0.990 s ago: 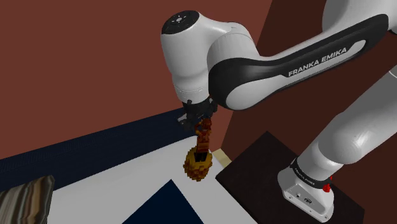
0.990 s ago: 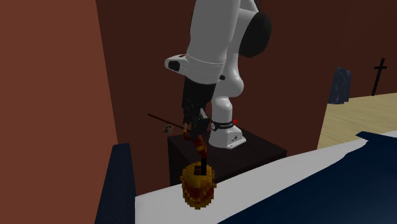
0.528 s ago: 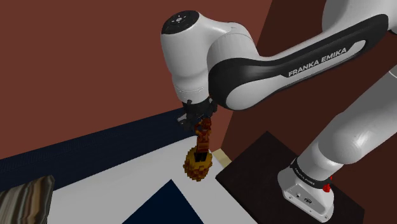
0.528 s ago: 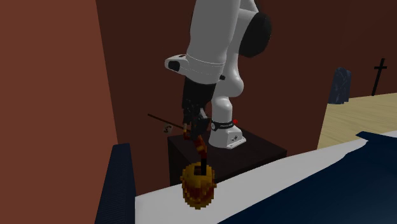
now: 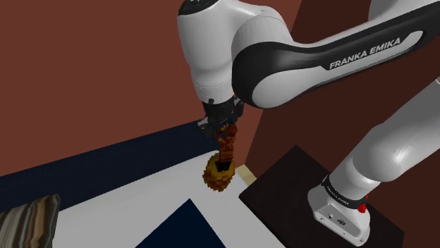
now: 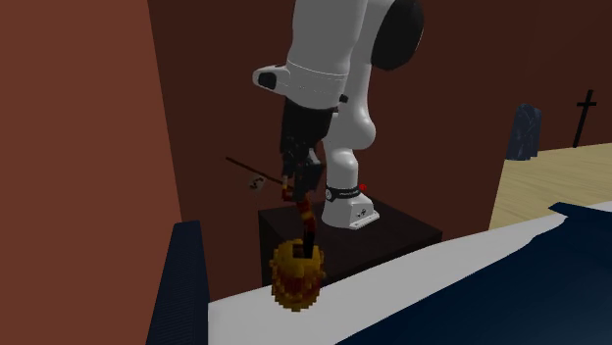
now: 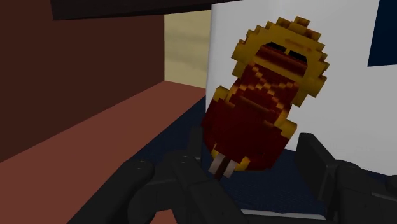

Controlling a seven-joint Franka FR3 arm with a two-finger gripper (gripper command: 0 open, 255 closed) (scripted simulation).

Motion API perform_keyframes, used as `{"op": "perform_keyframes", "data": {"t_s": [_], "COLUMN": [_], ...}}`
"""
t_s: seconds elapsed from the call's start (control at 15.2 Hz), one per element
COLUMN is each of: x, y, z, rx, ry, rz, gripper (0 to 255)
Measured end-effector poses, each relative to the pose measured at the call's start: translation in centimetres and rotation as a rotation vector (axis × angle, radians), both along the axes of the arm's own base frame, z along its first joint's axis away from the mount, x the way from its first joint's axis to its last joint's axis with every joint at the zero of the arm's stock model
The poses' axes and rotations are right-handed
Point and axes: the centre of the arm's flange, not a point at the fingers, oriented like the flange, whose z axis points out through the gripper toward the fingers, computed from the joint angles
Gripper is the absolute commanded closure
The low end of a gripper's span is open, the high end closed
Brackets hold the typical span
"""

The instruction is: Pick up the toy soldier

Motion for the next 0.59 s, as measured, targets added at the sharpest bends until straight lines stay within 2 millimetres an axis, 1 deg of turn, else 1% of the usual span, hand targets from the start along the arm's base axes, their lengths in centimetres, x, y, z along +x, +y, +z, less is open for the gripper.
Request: {"op": "perform_keyframes", "data": {"t_s": [0.4, 0.59], "x": [0.0, 0.1], "y": [0.0, 0.0], "z": [3.3, 4.5], "rx": [0.000, 0.000], "ry": [0.000, 0.000], "rz": [0.000, 0.000], "gripper": [255, 255]}}
